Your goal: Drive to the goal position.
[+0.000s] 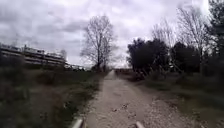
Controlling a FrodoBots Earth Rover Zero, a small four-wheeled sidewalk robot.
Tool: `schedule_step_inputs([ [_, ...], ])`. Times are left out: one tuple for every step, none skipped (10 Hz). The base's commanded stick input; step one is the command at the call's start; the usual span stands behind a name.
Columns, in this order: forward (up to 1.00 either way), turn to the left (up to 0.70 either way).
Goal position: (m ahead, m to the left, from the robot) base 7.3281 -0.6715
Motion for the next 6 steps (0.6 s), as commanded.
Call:
schedule_step_inputs([
  [0.5,0.0],
  [0.5,0.0],
  [0.5,0.0],
  [0.5,0.0],
  [0.5,0.0],
  [0.5,0.0],
])
